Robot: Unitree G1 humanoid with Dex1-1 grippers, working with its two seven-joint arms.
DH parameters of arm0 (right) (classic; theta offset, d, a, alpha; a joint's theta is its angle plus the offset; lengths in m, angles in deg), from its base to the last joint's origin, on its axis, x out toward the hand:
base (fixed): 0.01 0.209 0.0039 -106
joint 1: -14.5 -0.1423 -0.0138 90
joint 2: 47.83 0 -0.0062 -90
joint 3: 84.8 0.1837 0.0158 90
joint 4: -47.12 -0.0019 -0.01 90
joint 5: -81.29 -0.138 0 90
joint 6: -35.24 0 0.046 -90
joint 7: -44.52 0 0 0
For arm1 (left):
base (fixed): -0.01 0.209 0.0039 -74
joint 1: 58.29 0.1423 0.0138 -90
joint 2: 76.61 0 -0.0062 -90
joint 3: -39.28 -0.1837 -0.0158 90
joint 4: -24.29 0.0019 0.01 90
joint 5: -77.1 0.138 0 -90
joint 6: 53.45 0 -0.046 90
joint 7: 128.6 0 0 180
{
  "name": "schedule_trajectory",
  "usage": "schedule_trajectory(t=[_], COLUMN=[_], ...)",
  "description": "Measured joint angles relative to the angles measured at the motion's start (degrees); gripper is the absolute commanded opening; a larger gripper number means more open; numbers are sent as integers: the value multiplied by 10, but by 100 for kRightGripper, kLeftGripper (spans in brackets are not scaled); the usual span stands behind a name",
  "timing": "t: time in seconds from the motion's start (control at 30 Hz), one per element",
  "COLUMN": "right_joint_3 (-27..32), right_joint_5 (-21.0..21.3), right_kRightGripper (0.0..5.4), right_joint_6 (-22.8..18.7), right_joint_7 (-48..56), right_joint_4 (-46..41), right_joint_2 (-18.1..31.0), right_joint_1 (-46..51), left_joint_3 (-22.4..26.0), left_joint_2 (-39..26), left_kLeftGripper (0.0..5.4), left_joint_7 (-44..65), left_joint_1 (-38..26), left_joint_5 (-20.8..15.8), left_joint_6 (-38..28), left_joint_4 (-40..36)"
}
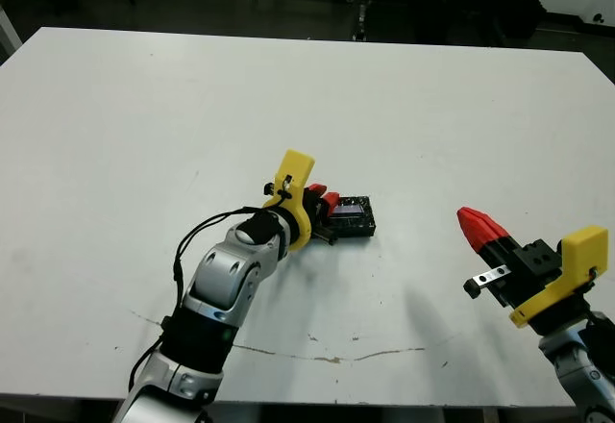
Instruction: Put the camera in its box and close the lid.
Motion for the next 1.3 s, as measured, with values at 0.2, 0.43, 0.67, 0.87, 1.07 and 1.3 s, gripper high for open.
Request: schedule_trajectory(t=[0.2,0.43,0.67,0.87,1.07,1.3], right_joint_3=[-3,-3,-4,4,17,15], right_joint_5=[2,-2,-1,0,-2,-10], right_kRightGripper=[0,0,0,0,0,0], right_joint_6=[0,0,2,23,19,-4], right_joint_7=[-3,-3,-7,-15,-65,-142], right_joint_4=[-1,-1,-7,-17,-22,-16], right_joint_2=[-1,-1,-5,-19,-45,-94], right_joint_1=[1,3,8,11,0,-36], left_joint_3=[-11,-18,10,86,188,248], left_joint_2=[6,19,-7,-85,-117,-133], left_kLeftGripper=[2,2,2,2,2,2], left_joint_7=[-5,-8,36,88,94,36], left_joint_1=[-4,-23,37,99,127,157], left_joint_5=[16,31,-11,-67,-116,-84], left_joint_6=[-3,-20,-13,-51,-139,-238], left_joint_4=[18,62,-44,-224,-292,-290])
